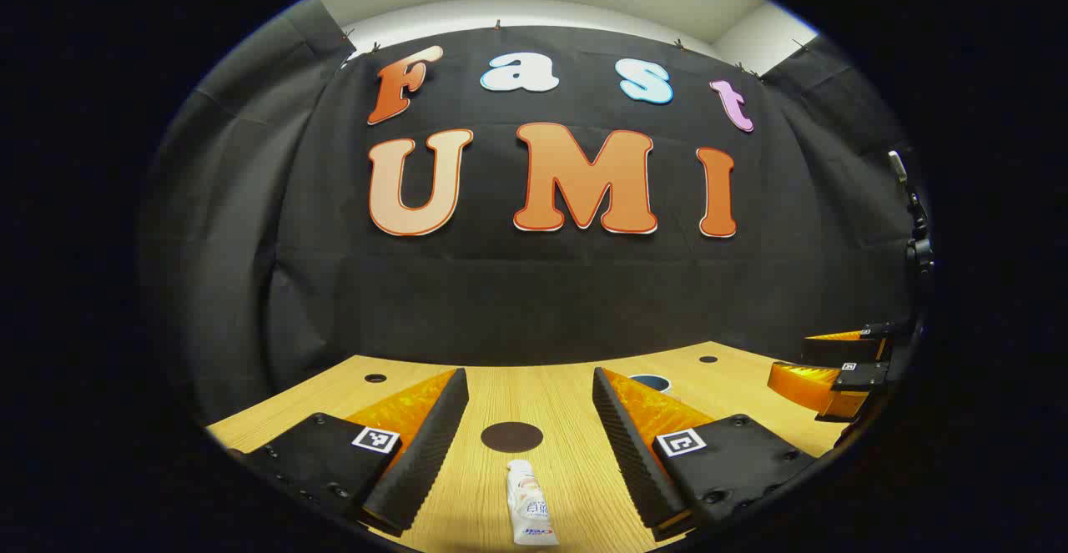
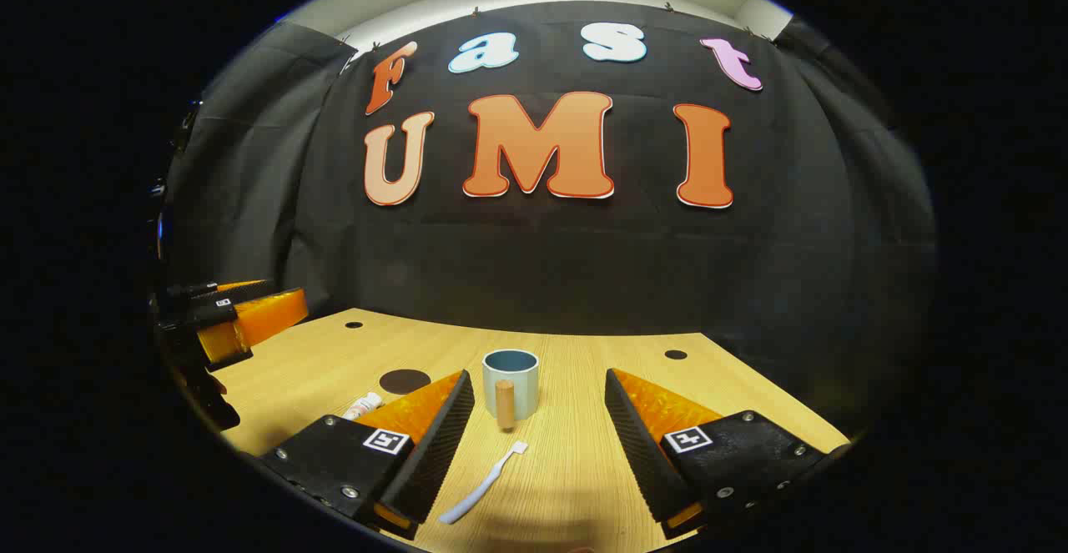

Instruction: Put the toothbrush and toothpaste on the desktop into the cup, then pick up the cup and place it on the coaster on the desktop.

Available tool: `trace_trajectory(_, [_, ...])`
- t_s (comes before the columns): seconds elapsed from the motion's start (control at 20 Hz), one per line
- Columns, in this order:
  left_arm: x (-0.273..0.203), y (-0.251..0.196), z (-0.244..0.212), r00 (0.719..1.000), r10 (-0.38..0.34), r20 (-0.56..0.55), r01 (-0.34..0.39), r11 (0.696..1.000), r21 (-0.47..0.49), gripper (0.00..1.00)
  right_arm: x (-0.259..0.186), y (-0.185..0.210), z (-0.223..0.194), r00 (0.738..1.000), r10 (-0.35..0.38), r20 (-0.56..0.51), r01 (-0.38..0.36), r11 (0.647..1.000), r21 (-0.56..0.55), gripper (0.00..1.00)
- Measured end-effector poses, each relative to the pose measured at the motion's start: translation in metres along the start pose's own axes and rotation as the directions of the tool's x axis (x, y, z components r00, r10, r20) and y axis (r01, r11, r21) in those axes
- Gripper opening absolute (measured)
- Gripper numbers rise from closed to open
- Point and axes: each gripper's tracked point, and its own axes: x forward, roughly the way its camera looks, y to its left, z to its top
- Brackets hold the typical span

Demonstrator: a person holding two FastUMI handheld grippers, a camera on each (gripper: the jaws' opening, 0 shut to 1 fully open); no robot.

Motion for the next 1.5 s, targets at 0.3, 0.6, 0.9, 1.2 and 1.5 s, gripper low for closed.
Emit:
trace_trajectory(0.3, [0.004, -0.001, -0.003, 1.0, 0.007, -0.012, -0.007, 1.0, 0.013, 0.96, 0.005, 0.003, -0.002, 1.0, 0.014, -0.013, -0.015, 1.0, -0.009, 0.95])
trace_trajectory(0.6, [0.008, -0.004, 0.0, 1.0, 0.008, -0.019, -0.008, 0.999, 0.039, 0.96, 0.009, 0.008, -0.004, 0.998, 0.027, -0.061, -0.027, 1.0, -0.006, 0.95])
trace_trajectory(0.9, [0.016, -0.005, 0.01, 0.998, 0.009, -0.062, -0.002, 0.993, 0.115, 0.92, 0.016, 0.017, -0.007, 0.981, 0.071, -0.18, -0.07, 0.997, 0.014, 0.95])
trace_trajectory(1.2, [0.034, -0.001, 0.003, 0.977, -0.02, -0.211, 0.034, 0.997, 0.065, 0.99, 0.014, 0.022, -0.026, 0.92, 0.118, -0.374, -0.106, 0.993, 0.051, 0.94])
trace_trajectory(1.5, [0.036, 0.006, -0.034, 0.93, -0.028, -0.367, 0.057, 0.996, 0.07, 0.99, 0.006, 0.036, -0.045, 0.821, 0.157, -0.549, -0.162, 0.986, 0.04, 0.91])
